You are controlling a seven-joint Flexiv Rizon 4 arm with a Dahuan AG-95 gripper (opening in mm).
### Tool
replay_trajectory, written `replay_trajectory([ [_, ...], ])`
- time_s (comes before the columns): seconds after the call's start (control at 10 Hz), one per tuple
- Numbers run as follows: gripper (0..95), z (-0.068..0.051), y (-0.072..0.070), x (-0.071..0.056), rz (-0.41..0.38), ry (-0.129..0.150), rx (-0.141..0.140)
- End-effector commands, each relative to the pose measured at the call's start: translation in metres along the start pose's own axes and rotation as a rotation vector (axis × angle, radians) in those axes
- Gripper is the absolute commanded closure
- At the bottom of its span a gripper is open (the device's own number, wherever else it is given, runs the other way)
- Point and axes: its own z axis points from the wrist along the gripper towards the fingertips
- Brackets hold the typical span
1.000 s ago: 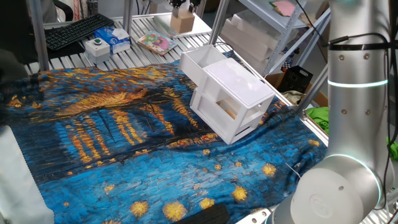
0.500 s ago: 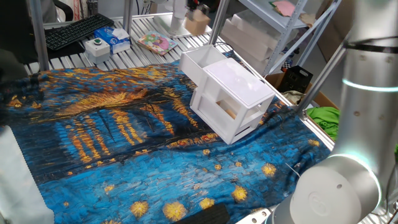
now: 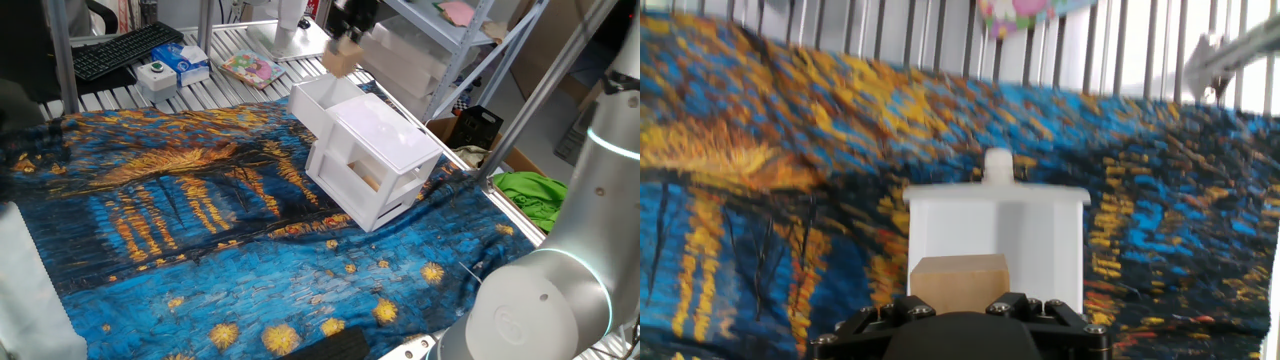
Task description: Put things in the drawer
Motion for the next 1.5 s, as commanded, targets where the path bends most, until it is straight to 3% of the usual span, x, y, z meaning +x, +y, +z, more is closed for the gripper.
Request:
replay_trajectory([
  [0.1,95.0,0.0025,-0.0052,-0.0411,-0.005,0.002,-0.01],
  [1.5,95.0,0.0065,-0.0056,-0.0417,-0.015,-0.001,-0.012],
])
